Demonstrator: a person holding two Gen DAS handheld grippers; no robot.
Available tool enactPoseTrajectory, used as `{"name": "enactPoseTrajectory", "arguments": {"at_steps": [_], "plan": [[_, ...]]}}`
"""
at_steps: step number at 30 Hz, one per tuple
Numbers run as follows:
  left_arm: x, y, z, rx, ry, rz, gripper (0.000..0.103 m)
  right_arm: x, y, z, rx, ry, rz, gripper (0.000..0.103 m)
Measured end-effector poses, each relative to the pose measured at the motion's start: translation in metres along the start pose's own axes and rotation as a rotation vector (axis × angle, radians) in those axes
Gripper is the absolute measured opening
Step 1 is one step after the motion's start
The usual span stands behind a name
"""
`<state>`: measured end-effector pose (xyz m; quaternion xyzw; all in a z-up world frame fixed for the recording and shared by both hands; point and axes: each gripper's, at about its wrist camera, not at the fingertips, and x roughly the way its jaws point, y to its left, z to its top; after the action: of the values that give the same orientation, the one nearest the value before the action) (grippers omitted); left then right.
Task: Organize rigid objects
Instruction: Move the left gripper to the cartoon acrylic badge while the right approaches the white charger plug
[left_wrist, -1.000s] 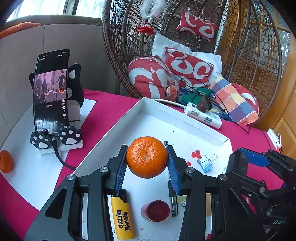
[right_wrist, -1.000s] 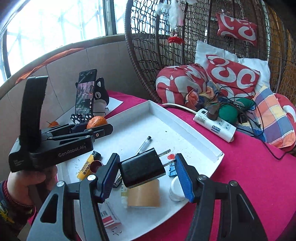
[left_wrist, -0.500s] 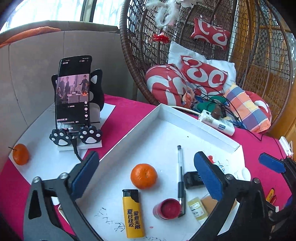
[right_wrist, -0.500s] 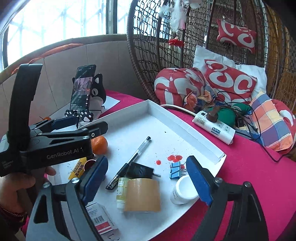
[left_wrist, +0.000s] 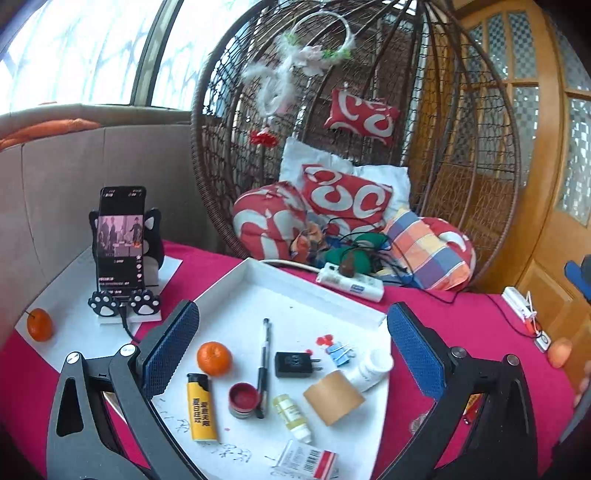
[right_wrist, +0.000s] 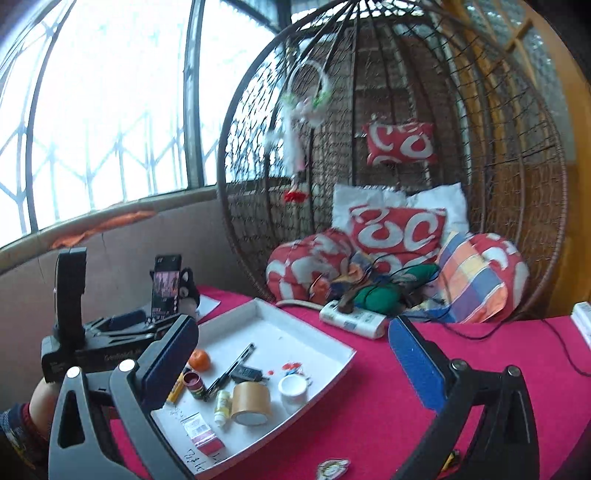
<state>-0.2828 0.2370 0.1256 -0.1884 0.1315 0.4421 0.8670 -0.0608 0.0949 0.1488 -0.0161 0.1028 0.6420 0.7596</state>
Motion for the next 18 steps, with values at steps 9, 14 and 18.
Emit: {"name": "enactPoseTrajectory", "arguments": {"at_steps": [9, 14, 18], "plan": [[0.019, -0.089, -0.037, 0.172, 0.145, -0.218, 0.103, -0.053, -0.098, -0.029, 0.186, 0.066, -0.196, 0.103], [0.040, -0.128, -0.083, 0.255, 0.302, -0.311, 0.103, -0.032, -0.123, -0.111, 0.277, 0.347, -0.265, 0.103], [0.048, -0.146, -0.110, 0.302, 0.374, -0.327, 0.103, -0.023, -0.117, -0.147, 0.282, 0.458, -0.244, 0.103]]}}
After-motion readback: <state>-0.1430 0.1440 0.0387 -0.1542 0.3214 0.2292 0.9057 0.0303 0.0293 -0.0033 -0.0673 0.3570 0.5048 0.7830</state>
